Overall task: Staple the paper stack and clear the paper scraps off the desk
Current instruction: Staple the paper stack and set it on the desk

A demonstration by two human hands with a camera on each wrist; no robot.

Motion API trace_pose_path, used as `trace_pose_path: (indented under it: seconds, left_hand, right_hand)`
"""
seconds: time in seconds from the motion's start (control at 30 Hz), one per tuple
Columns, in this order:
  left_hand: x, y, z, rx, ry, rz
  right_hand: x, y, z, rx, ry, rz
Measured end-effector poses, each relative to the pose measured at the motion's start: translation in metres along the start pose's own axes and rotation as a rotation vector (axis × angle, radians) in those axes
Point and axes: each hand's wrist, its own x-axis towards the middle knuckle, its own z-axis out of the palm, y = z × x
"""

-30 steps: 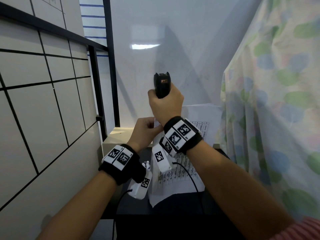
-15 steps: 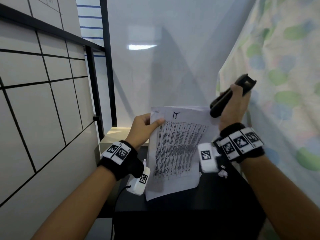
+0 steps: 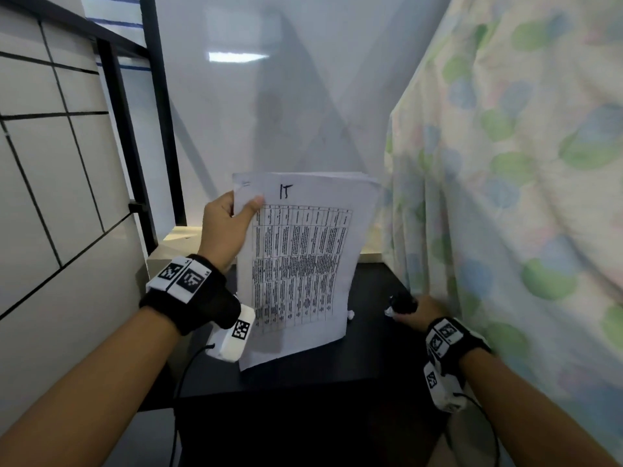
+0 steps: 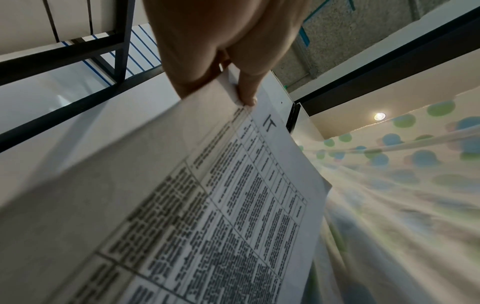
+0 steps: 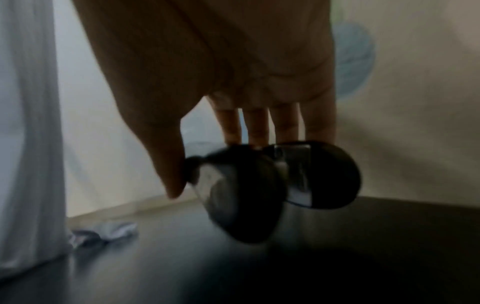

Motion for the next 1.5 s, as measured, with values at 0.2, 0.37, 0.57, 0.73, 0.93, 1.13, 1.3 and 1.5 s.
trace_pose_path:
  seconds: [0.2, 0.37, 0.57, 0.73, 0.93, 1.13, 1.3, 1.5]
  left_hand:
    - [0.009, 0.000, -0.007, 0.019, 0.096, 0.012]
    - [0.014, 0.021, -0.014, -0.023, 0.058, 0.035]
    - [0.018, 0.049, -0.021, -0.092, 0.035, 0.012]
    - [0.030, 0.059, -0.039, -0.130, 0.110, -0.062]
    - [0.038, 0.053, -0.043, -0.121, 0.187, -0.124]
    - [-0.003, 0.005, -0.047, 0.061, 0.104, -0.200]
    - [-0.077, -0.052, -0.061, 0.281, 0.054, -0.282]
    - [-0.092, -0.082, -0.121, 0.485, 0.094, -0.412]
  right_hand:
    - [0.008, 0.010, 0.012, -0.246, -0.131, -0.021]
    - [-0.003, -0.030, 0.008, 0.095, 0.042, -0.293]
    - [-0.052, -0.103, 0.005, 0.859, -0.098, -0.665]
    - [-0.077, -0.096, 0.028, 1.017, -0.073, -0.632]
    - [-0.088, -0.084, 0.030, 1.070, -0.090, -0.574]
    - [-0.086, -0.097, 0.028, 1.222, -0.188, -0.512]
    - [-0.082, -0.126, 0.050, 1.266, -0.258, -0.452]
    - [-0.079, -0.155, 0.104, 0.694, -0.414, -0.510]
